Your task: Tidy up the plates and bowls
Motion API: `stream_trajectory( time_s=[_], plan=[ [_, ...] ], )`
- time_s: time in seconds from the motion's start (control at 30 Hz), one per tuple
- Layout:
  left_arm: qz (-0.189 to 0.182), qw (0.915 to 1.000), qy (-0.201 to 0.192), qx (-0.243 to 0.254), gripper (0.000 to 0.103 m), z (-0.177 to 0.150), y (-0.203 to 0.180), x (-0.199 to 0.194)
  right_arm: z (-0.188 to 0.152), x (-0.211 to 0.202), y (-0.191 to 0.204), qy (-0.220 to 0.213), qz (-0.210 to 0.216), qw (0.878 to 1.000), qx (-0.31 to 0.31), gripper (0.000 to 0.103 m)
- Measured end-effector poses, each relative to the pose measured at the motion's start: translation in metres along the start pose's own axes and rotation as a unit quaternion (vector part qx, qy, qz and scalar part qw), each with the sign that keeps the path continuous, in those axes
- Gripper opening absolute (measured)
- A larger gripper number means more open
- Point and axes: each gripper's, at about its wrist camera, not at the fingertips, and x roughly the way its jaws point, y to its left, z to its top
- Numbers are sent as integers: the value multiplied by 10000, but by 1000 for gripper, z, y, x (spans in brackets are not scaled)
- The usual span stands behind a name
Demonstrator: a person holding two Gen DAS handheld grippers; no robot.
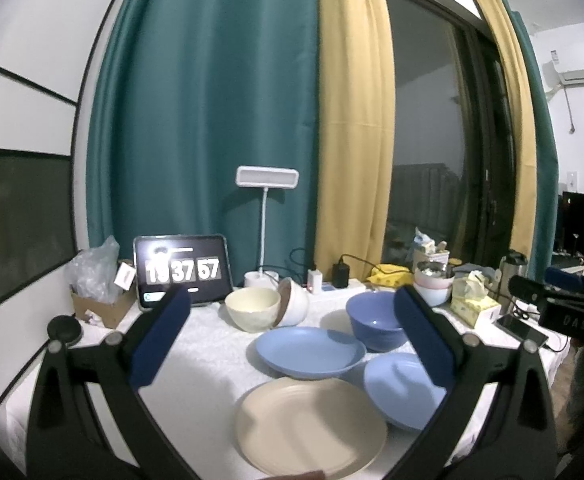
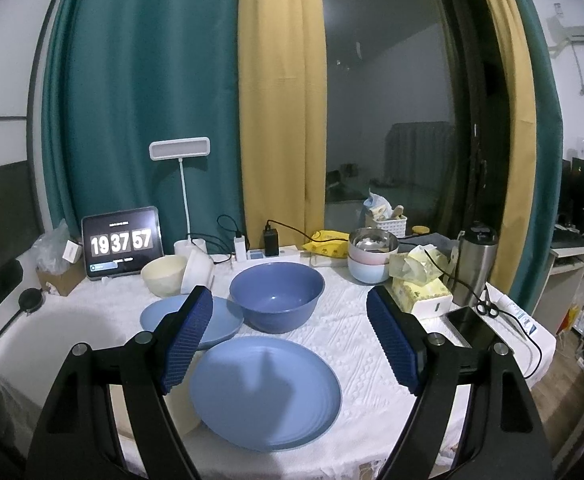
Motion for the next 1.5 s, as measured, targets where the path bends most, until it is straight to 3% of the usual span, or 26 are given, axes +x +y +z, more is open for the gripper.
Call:
stream_trajectory(
  time_s=[1.5],
  plan=[
    [-32, 10000, -66, 36, 103, -11, -2, 2, -4, 4, -2, 83, 16, 10000, -1, 83]
  ],
)
